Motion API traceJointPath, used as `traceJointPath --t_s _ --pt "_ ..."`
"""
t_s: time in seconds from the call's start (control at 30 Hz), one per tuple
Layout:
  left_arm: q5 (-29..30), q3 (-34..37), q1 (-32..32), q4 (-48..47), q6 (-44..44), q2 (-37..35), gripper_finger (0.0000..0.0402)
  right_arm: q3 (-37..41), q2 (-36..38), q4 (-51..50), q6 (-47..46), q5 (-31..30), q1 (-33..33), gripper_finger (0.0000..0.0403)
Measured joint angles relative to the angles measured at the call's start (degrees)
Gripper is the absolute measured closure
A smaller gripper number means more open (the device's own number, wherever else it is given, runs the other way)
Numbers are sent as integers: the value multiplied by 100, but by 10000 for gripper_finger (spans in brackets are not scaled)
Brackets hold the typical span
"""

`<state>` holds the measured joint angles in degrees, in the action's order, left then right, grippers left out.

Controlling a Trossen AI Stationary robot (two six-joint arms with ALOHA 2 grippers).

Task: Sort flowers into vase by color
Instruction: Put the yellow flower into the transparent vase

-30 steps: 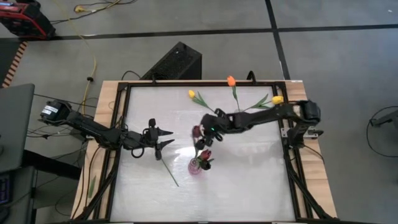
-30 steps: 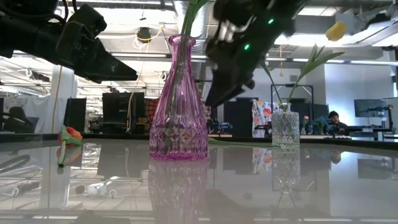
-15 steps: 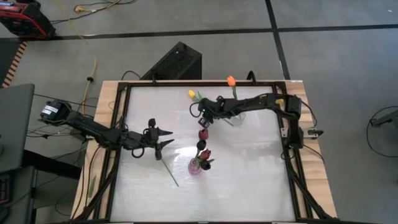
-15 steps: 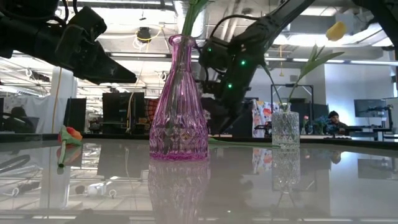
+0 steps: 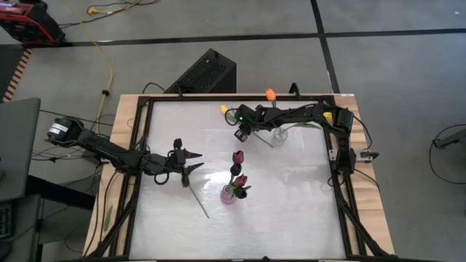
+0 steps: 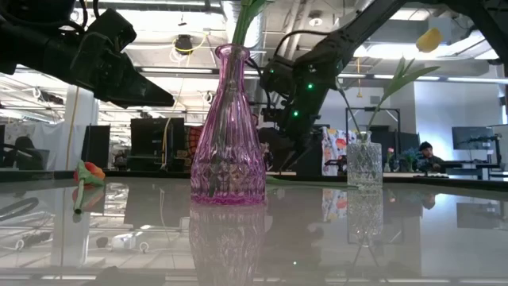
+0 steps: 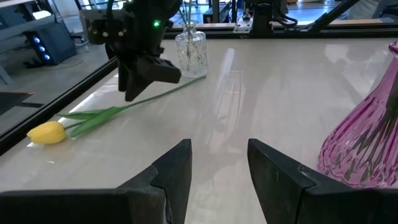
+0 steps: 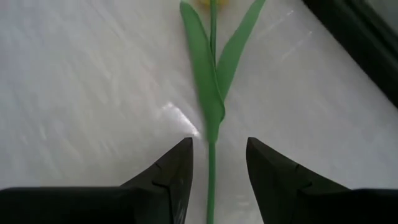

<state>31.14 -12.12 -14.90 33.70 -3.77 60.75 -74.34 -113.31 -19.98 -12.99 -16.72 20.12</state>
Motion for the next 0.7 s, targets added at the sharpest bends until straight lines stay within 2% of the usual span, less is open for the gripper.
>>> traceJointPath --t_s 0.17,0.37,0.47,0.63,0.7 --pt "-1 0 0 1 -11 0 255 4 -137 -31 4 555 212 223" --pt "-2 0 0 1 -13 0 255 -7 -307 -74 87 846 373 232" --pt "-22 0 0 1 -13 0 255 -7 -309 -44 120 868 341 265" --pt "-20 0 0 1 3 0 255 -1 -278 26 288 1024 225 366" --pt "-16 0 0 2 4 0 255 5 -276 137 301 1241 177 387"
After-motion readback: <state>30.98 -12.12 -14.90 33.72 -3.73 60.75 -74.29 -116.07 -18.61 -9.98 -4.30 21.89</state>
